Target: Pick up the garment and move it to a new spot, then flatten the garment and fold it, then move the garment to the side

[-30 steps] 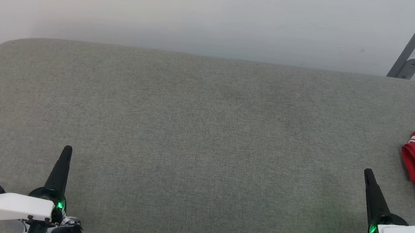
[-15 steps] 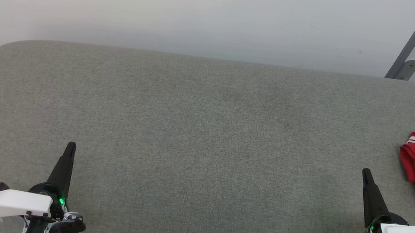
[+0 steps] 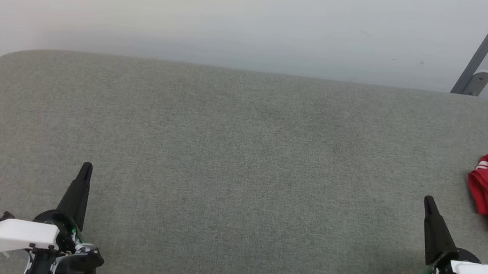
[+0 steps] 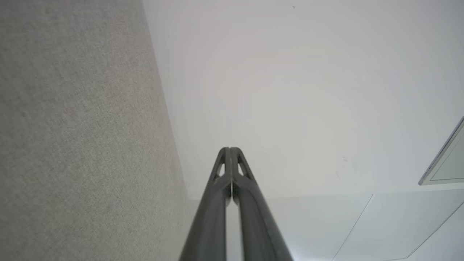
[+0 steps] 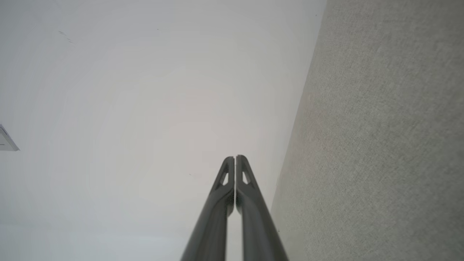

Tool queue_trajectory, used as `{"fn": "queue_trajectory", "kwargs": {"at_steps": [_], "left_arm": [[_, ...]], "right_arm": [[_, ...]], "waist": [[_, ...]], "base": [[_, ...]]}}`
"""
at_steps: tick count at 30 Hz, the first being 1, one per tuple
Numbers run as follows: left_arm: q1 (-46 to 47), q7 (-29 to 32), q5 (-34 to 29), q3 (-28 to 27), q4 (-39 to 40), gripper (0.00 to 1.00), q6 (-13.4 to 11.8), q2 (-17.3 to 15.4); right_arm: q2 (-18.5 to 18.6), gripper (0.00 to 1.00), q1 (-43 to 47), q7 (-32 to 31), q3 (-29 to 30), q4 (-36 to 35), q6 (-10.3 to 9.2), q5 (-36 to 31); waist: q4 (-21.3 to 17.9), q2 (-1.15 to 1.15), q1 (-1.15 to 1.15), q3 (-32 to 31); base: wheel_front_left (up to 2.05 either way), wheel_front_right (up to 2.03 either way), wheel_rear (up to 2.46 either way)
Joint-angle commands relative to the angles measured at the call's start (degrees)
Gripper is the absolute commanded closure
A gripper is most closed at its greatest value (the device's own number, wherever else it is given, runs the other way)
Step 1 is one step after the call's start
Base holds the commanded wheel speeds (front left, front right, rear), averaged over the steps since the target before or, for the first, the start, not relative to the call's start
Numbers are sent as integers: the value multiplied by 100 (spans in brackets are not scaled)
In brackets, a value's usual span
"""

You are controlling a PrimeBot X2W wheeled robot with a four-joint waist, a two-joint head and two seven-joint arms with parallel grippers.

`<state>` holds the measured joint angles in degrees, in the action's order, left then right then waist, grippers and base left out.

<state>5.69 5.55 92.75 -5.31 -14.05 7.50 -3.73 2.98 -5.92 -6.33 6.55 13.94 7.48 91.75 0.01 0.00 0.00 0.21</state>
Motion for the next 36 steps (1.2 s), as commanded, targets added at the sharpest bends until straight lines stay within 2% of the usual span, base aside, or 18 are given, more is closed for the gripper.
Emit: {"fn": "queue_trajectory", "kwargs": {"at_steps": [1, 36], "left_arm": [[89, 28, 70, -15, -7, 100, -2, 9], [89, 55, 10, -61, -6, 100, -2, 42]], "right_arm": [[-25, 100, -51, -32, 5, 28, 2, 78], [-21, 100, -41, -29, 2, 20, 2, 73]], "waist": [[-1, 0, 0, -3], [-1, 0, 0, -3]], "base": [[0, 0, 0], [0, 0, 0]]}}
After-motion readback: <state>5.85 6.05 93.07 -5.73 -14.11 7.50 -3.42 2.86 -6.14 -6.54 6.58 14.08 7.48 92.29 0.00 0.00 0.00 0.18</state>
